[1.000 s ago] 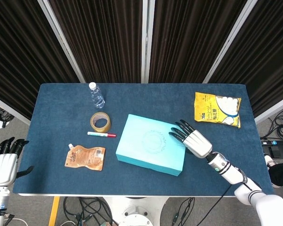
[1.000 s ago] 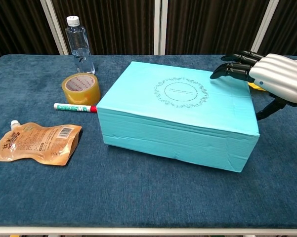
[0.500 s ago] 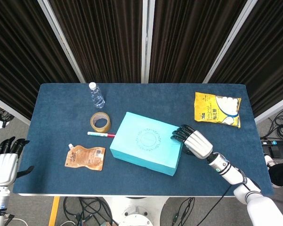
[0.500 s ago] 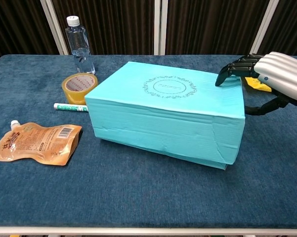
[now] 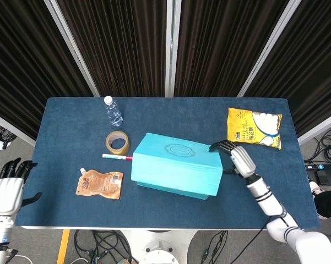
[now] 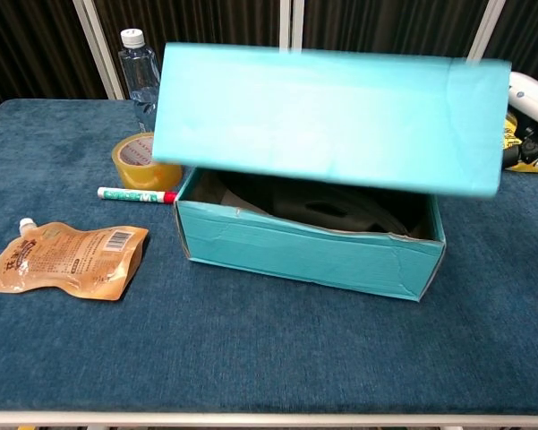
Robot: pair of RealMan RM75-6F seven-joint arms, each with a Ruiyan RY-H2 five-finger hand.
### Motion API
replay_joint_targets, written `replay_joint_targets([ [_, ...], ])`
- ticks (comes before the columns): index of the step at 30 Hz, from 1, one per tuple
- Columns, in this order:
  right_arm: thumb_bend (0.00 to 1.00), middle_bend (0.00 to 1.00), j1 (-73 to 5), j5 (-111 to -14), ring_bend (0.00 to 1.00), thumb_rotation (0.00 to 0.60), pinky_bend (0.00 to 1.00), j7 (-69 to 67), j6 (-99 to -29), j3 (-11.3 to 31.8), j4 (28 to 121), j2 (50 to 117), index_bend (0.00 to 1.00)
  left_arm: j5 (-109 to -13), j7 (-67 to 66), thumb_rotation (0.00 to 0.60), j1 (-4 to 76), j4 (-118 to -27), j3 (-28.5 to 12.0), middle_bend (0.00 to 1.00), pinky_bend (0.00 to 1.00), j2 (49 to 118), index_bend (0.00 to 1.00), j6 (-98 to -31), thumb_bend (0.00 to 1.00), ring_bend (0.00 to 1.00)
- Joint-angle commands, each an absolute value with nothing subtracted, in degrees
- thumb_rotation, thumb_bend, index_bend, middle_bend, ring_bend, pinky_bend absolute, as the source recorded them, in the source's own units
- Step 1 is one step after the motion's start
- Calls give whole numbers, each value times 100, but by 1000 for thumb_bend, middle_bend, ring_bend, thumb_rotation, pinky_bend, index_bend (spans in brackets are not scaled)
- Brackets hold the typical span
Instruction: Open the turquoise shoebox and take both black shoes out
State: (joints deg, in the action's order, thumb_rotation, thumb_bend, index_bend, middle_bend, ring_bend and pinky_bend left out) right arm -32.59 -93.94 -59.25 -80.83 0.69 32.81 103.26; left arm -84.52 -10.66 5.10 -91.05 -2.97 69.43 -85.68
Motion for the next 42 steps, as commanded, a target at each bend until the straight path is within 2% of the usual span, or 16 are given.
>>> replay_joint_targets([
  [1, 617, 337, -3268, -9017, 285, 600, 253, -6687, -7551, 277, 4029, 9975, 456, -8460, -1071, 600, 524, -9112, -302, 181, 116, 6935, 228, -8557, 18, 82],
  [8, 610, 338, -3385, -8494, 286, 600, 253, -7978, -6465, 511, 5431, 9213, 436, -8506, -1073, 600, 582, -9137, -329, 181, 116, 6897, 228, -8541, 18, 82],
  [16, 593, 323, -3662, -8177, 287, 600, 253, -9267, -5221, 671, 6550, 8442, 404, -8560, -1038, 600, 648, -9138, -359, 181, 116, 6851, 228, -8523, 18, 82],
  [27, 582, 305, -4343, -7895, 286, 600, 237, -9751, -3608, 998, 7098, 7772, 332, -8606, -886, 600, 614, -9092, -326, 182, 116, 6829, 228, -8599, 18, 82],
  [32, 528, 270, -4531, -7481, 275, 600, 192, -9651, -2995, 1222, 7104, 7724, 250, -8631, -800, 600, 582, -9049, -309, 182, 116, 6841, 228, -8655, 18, 82],
  [34, 490, 264, -4564, -7364, 273, 600, 177, -9669, -2827, 1323, 7110, 7708, 239, -8631, -775, 600, 572, -9033, -304, 181, 116, 6842, 228, -8666, 18, 82],
  [36, 429, 237, -4613, -7325, 255, 600, 146, -9614, -2636, 1391, 7087, 7690, 186, -8635, -758, 600, 562, -9020, -299, 181, 116, 6844, 228, -8681, 18, 82],
  [39, 343, 159, -4661, -7228, 188, 600, 86, -9678, -2347, 1547, 7055, 7689, 59, -8659, -742, 600, 557, -9007, -293, 181, 116, 6847, 228, -8699, 18, 82],
  [42, 237, 64, -4724, -7252, 85, 600, 16, -9520, -2177, 1640, 6917, 7745, 1, -8682, -737, 600, 566, -9019, -305, 182, 116, 6838, 228, -8718, 18, 82],
])
